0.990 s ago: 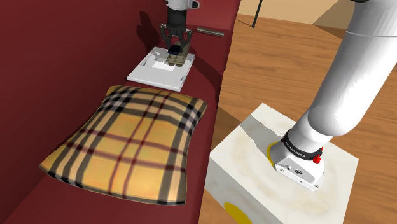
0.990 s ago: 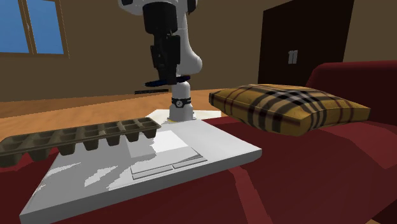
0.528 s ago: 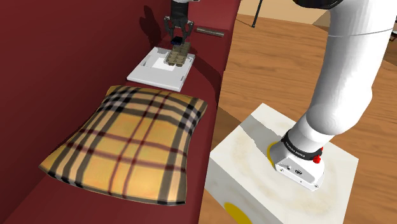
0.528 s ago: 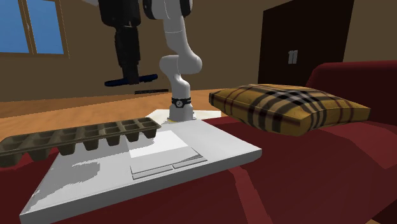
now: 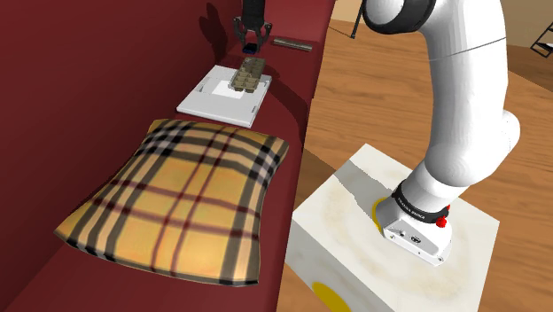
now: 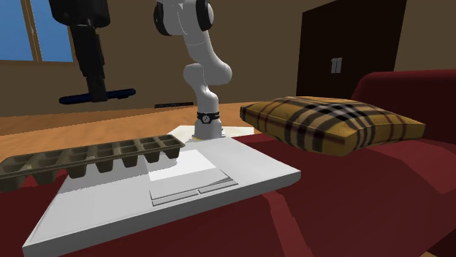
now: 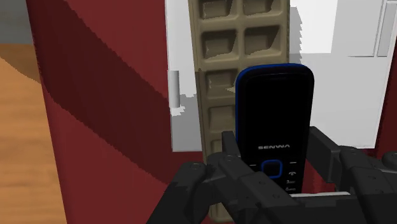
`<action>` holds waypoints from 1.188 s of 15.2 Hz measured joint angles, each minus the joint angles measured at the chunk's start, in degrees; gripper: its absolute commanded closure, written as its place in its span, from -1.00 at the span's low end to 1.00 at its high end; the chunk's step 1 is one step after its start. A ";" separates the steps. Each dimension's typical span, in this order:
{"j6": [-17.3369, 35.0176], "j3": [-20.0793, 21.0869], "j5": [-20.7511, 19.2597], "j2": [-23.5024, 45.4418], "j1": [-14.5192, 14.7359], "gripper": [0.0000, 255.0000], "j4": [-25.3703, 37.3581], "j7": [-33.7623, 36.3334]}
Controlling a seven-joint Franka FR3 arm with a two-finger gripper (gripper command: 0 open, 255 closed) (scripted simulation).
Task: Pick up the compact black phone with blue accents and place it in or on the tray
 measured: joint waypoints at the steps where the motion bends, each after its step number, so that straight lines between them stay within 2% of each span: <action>1: 0.41 -0.02 -0.01 0.25 -0.06 1.00 -0.17 -0.12; 13: 8.74 -0.12 -0.02 1.07 -0.34 1.00 -7.72 -0.55; 18: 9.25 -0.13 -0.03 1.14 -0.35 1.00 -8.14 -0.58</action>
